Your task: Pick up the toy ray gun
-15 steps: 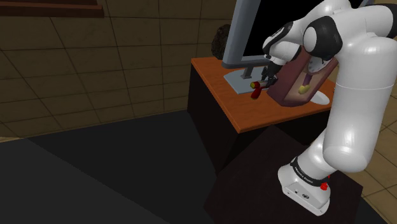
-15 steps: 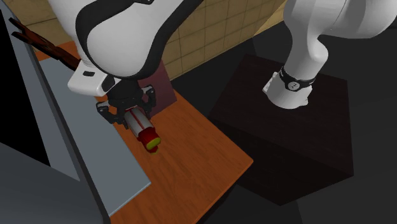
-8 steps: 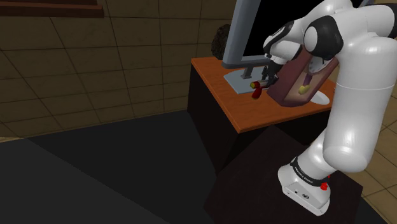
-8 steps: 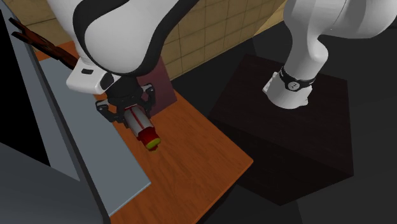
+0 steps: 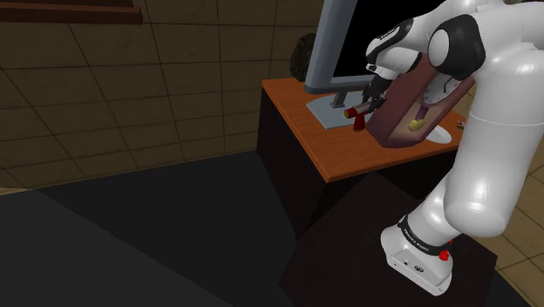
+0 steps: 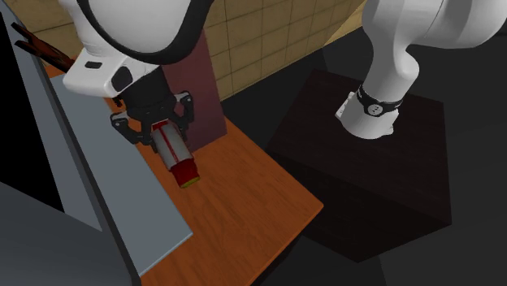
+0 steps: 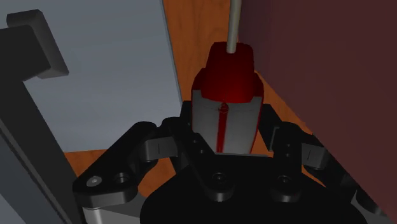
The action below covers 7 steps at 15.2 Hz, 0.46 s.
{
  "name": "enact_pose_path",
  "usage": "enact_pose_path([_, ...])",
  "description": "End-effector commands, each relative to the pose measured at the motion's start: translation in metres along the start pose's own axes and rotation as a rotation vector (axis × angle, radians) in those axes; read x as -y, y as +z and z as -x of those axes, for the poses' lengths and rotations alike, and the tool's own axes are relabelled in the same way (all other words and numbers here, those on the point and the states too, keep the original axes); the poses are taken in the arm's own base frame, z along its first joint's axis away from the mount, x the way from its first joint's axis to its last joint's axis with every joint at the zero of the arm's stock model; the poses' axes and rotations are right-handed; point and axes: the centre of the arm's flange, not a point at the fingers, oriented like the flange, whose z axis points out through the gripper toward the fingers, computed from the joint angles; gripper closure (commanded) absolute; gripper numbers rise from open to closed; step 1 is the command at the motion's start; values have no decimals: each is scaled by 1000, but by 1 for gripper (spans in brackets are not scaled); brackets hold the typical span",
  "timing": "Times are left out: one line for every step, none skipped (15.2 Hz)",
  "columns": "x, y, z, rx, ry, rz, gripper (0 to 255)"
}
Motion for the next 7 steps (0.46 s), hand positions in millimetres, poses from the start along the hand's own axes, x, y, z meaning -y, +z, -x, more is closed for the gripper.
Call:
enact_pose_path([0,-12,1,1,3,3,255])
enact_pose_path([0,-17,1,1,3,3,255])
enact_pose_path([0,-23,0,1,3,3,255])
enact_pose_path([0,-28,0,1,3,3,255])
enact_pose_path([0,-33,-1,1,3,3,255])
enact_pose_path([-1,-34,-1,1,3,3,255])
enact_pose_path([0,-34,-1,1,3,3,255])
